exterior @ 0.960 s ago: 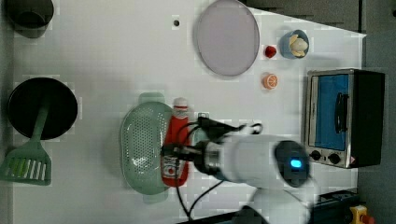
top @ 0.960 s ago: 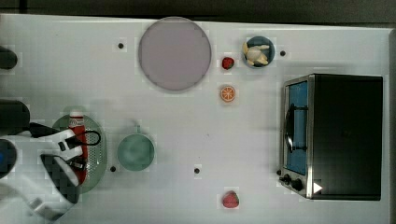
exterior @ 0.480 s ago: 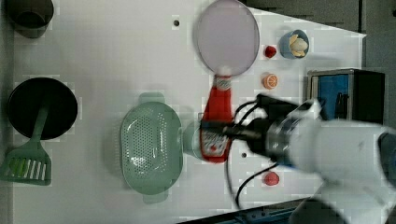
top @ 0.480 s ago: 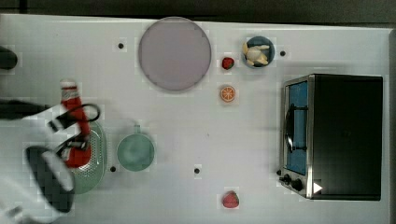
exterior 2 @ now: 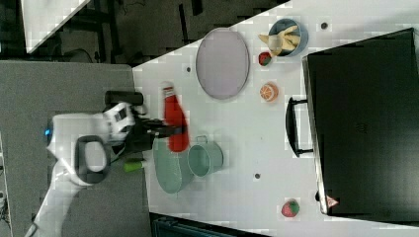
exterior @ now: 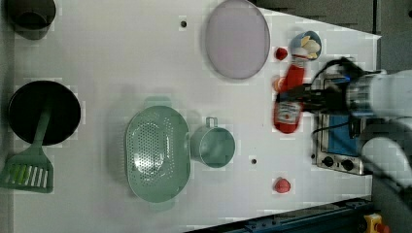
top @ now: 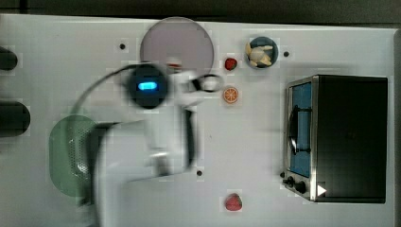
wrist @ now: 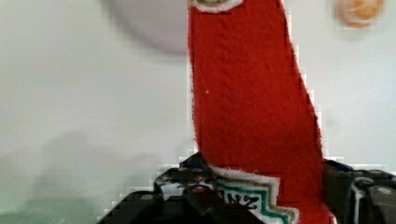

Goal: Pick ketchup from strainer and place it on the table

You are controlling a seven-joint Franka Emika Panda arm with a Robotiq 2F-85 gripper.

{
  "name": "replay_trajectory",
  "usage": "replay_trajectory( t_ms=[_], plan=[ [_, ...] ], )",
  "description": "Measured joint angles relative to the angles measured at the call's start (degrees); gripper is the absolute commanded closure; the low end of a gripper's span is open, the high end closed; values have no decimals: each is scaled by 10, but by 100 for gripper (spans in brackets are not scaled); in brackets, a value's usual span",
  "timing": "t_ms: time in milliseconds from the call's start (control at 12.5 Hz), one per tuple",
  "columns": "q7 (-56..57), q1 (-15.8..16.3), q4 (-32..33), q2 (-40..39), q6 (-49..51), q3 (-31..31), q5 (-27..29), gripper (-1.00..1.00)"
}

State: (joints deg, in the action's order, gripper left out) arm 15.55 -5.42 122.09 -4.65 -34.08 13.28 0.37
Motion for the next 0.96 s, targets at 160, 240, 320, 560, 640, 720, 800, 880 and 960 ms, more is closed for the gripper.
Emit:
replay_trajectory(
  t_ms=[160, 240, 320, 560, 640, 720, 800, 880, 960],
  plan=[
    [48, -22, 26, -1, -11, -75, -5, -25],
    [62, -31, 36, -4, -16, -105, -3, -25],
    [78, -41, 48, -7, -23, -128, -1, -25],
    [100, -66, 98, -17, -75, -147, 2, -25],
    [106, -67, 107, -28, -95, -144, 3, -25],
    [111, -65, 110, -46, -121, -138, 2, -25],
    [113, -60, 109, -70, -147, -133, 3, -25],
    [114, -56, 109, -97, -169, -125, 0, -25],
    [114, -50, 106, -127, -184, -116, -5, -25]
  ],
)
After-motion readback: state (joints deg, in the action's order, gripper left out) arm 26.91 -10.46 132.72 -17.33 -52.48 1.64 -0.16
